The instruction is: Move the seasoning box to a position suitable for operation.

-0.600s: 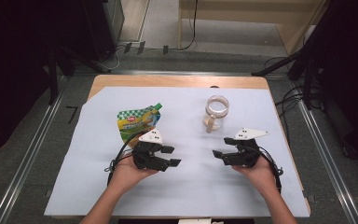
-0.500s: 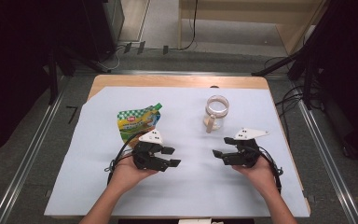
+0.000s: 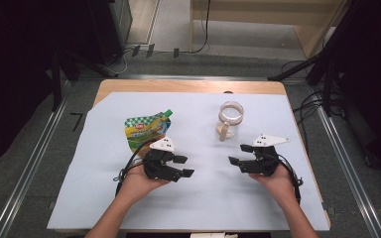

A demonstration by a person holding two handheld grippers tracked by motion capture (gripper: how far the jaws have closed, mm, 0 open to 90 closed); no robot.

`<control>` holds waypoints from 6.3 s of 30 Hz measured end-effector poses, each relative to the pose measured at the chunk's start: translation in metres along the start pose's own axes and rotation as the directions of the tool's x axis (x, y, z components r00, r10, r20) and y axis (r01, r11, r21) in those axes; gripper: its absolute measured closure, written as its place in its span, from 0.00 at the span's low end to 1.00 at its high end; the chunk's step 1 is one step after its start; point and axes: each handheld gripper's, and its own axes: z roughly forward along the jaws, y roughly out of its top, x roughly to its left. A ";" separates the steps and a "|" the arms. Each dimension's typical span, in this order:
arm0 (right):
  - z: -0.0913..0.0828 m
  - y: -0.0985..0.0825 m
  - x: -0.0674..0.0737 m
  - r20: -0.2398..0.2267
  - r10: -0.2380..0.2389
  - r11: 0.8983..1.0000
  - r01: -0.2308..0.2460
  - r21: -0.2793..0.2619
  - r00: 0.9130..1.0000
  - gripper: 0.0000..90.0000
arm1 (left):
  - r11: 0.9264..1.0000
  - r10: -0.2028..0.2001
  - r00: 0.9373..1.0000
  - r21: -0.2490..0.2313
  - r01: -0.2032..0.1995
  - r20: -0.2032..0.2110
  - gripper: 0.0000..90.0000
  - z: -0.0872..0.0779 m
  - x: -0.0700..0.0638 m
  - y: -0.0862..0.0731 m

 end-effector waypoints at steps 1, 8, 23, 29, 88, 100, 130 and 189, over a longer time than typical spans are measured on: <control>0.000 0.000 0.000 0.006 -0.003 1.000 0.003 0.001 1.000 0.35 | 1.000 0.001 1.000 -0.006 -0.001 0.005 0.48 0.001 -0.001 0.000; -0.004 -0.001 -0.003 0.018 -0.005 1.000 0.005 -0.010 1.000 0.35 | 1.000 0.021 1.000 0.020 -0.021 0.003 0.48 0.004 -0.005 0.000; -0.005 0.003 -0.012 0.053 0.033 0.999 -0.030 -0.040 0.998 0.37 | 1.000 0.012 1.000 0.010 -0.012 0.024 0.47 0.002 -0.008 -0.001; 0.001 0.003 -0.022 0.081 0.042 0.999 -0.040 -0.031 0.996 0.37 | 1.000 0.020 1.000 0.010 -0.020 0.018 0.47 0.002 -0.008 -0.001; 0.093 0.045 -0.065 0.112 0.119 0.983 -0.101 -0.151 0.987 0.08 | 1.000 0.000 1.000 0.026 0.000 0.003 0.45 0.000 -0.013 -0.012; 0.089 0.048 -0.058 0.176 0.013 0.988 0.015 -0.155 0.984 0.13 | 0.999 0.001 1.000 0.032 -0.001 -0.009 0.45 -0.003 -0.014 -0.014; 0.072 0.049 -0.035 0.086 -0.021 0.984 0.036 -0.173 0.996 0.13 | 1.000 -0.019 1.000 0.024 0.019 -0.006 0.43 0.002 -0.008 -0.012; 0.053 -0.002 0.062 -0.050 -0.075 0.995 0.071 -0.072 0.996 0.06 | 1.000 -0.032 0.999 0.002 0.032 0.016 0.47 -0.002 0.001 -0.008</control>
